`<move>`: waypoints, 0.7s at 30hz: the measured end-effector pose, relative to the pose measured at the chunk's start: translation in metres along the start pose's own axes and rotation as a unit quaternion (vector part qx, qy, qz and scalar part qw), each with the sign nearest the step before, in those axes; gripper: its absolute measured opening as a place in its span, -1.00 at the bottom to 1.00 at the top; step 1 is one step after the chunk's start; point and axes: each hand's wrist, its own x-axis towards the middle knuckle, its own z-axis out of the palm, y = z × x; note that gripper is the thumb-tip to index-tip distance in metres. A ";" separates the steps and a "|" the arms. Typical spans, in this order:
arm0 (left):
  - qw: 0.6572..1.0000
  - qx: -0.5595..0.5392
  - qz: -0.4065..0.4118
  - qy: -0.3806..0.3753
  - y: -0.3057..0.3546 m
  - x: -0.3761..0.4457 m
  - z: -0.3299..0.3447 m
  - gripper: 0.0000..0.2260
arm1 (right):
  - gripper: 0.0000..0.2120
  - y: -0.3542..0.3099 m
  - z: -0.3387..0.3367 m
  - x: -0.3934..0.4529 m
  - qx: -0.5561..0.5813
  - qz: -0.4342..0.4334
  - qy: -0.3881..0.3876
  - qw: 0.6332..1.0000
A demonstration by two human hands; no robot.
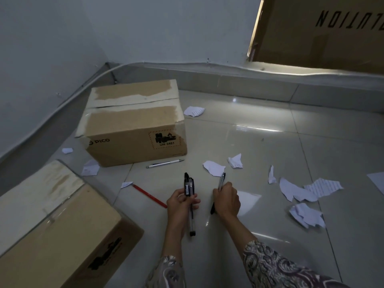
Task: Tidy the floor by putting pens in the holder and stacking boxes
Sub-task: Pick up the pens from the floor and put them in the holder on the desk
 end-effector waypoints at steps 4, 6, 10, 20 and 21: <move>1.000 0.005 0.005 -0.013 0.006 0.013 0.007 -0.83 | -0.84 0.001 0.002 0.005 -0.018 -0.014 0.005 1.000; 1.000 0.009 0.000 -0.021 0.007 0.020 0.013 -0.83 | -0.85 0.004 0.004 0.005 0.006 -0.016 0.019 1.000; 0.999 0.025 -0.011 -0.033 0.011 0.024 0.019 -0.77 | -0.82 0.013 0.009 -0.002 0.082 -0.038 0.059 0.994; 0.991 0.117 -0.004 -0.059 0.063 0.026 0.038 -0.82 | -0.85 -0.026 -0.028 0.007 0.235 -0.088 0.061 0.966; 0.991 0.119 0.003 -0.061 0.074 0.023 0.042 -0.84 | -0.84 -0.033 -0.039 0.008 0.242 -0.091 0.059 0.964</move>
